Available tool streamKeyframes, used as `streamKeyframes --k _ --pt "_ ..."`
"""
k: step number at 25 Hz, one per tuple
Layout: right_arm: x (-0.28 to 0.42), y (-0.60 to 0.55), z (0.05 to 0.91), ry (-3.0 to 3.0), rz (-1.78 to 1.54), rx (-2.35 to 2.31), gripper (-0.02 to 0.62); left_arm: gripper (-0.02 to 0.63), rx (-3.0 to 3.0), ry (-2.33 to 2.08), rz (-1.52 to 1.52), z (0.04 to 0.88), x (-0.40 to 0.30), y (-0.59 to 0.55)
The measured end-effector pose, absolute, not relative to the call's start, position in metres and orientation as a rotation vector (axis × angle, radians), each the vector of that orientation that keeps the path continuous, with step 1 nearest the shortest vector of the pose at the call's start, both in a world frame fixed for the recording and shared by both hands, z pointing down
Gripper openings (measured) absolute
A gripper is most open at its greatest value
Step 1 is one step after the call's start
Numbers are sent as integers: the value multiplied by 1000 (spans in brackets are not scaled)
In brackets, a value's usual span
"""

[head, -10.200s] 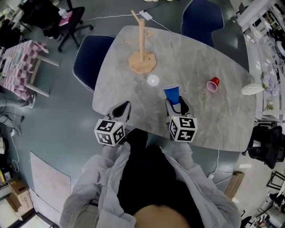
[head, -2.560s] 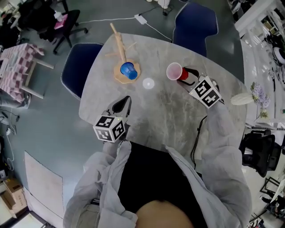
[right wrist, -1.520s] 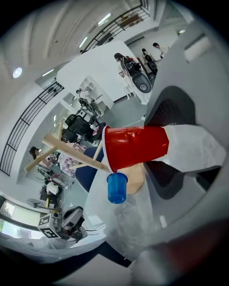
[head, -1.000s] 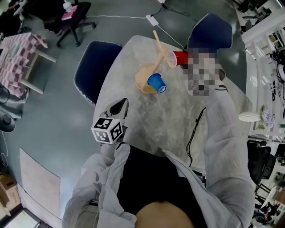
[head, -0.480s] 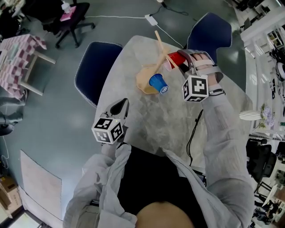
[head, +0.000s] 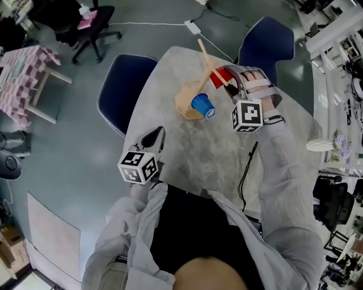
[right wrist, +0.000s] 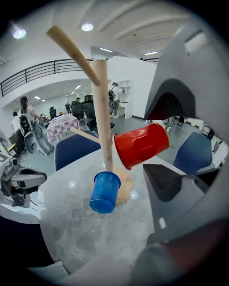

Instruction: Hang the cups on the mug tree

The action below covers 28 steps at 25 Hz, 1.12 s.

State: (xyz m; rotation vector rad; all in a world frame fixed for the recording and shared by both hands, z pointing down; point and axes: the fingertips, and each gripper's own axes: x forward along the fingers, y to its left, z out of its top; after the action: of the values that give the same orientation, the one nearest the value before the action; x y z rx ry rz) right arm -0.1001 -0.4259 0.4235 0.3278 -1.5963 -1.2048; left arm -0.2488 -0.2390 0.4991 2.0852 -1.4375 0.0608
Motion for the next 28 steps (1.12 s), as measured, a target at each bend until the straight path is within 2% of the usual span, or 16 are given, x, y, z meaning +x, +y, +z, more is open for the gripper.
streamKeyframes --k 5,7,12,21,28 --pt "-101 -419 421 -1647 -1179 351 432 -3 2093 -1436 57 497 -250 -234" --pt "-99 -416 420 -1664 -1168 366 464 -2 2099 -1432 58 495 -250 -231" --pt "-90 -405 418 -1670 -1130 402 488 -2 2129 -1409 66 492 -249 -224" --pt "-61 -365 404 -1782 -940 588 488 -3 2207 -1323 103 485 -236 -213" --pt "-19 -312 402 -1924 -743 718 491 -2 2301 -1199 157 481 -199 -210"
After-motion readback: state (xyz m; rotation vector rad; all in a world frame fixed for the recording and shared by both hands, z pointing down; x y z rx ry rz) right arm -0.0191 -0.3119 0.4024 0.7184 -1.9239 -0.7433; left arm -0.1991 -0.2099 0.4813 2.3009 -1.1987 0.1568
